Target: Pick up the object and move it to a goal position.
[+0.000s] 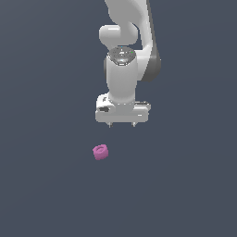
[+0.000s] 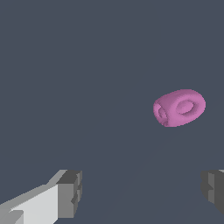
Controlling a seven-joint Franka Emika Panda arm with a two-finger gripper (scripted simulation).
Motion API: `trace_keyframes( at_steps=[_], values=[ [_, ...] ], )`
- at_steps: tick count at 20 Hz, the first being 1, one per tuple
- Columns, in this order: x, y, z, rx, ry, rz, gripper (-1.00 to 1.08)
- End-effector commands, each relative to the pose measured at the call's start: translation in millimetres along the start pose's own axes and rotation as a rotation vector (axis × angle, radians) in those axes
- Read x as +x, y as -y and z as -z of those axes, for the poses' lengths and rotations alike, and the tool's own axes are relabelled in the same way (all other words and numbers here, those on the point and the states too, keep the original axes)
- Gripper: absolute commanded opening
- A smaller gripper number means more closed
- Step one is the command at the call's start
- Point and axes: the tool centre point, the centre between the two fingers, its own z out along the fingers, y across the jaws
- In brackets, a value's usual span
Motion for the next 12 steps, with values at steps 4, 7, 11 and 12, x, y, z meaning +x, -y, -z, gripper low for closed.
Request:
trace_keyframes(
  at_steps=[4,7,11,12],
  values=[
    [0.4,-0.9,-0.8,0.001,0.001,-0.010,1.00],
    [1.8,-2.5,-2.2,0.001,0.001,-0.033,1.00],
    [4.8,-6.7,-6.1,0.002,0.003,-0.086,1.00],
    [5.7,-8.1,-7.3,0.003,0.004,-0.103,1.00]
  ],
)
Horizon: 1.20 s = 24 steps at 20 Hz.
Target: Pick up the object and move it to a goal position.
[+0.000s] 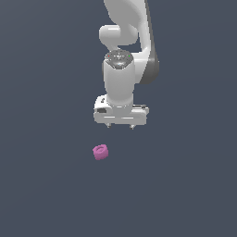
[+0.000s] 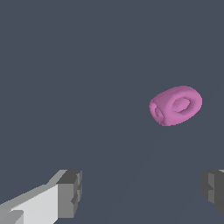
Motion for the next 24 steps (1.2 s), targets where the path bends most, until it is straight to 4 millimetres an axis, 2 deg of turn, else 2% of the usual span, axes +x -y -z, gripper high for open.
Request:
trace_keyframes(
  at_steps=[1,24],
  values=[
    [2.6,-3.2,-3.1,0.001,0.002,-0.042,1.00],
    [40.7,-58.2,-54.5,-0.013,0.016,-0.727,1.00]
  ],
)
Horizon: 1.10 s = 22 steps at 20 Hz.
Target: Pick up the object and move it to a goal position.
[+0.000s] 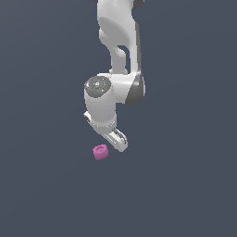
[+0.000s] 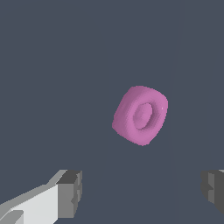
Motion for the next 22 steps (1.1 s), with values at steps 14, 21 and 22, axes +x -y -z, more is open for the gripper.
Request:
trace_keyframes(
  at_steps=[14,21,22],
  values=[
    [35.6,-14.5,-30.6,-0.016,-0.011,-0.396,1.00],
    [40.9,-17.0,-35.2,-0.019,-0.015,-0.456,1.00],
    [41.1,-17.1,-35.4,-0.019,-0.015,-0.458,1.00]
  ],
)
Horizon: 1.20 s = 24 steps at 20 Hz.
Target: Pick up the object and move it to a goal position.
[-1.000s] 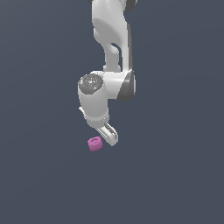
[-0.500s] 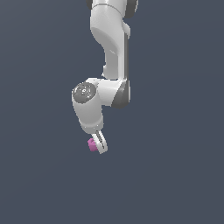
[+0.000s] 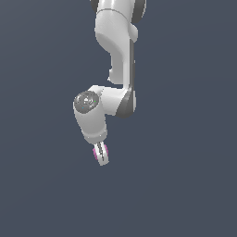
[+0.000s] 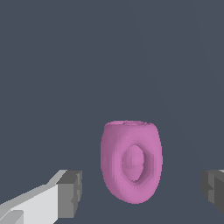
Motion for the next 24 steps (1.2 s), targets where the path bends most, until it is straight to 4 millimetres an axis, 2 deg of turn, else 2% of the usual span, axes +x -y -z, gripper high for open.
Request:
trace_keyframes(
  at_steps=[1,6,14,19,20,24],
  values=[
    [0.6,0.2,-0.5,0.000,-0.001,-0.008,1.00],
    [0.3,-0.1,-7.2,0.000,0.000,-0.004,1.00],
    [0.1,-1.2,-46.6,0.000,0.000,-0.008,1.00],
    [0.7,0.1,-50.5,0.000,0.000,-0.008,1.00],
    [0.7,0.1,-50.5,0.000,0.000,-0.008,-1.00],
    [0.7,0.1,-50.5,0.000,0.000,-0.008,-1.00]
  ],
)
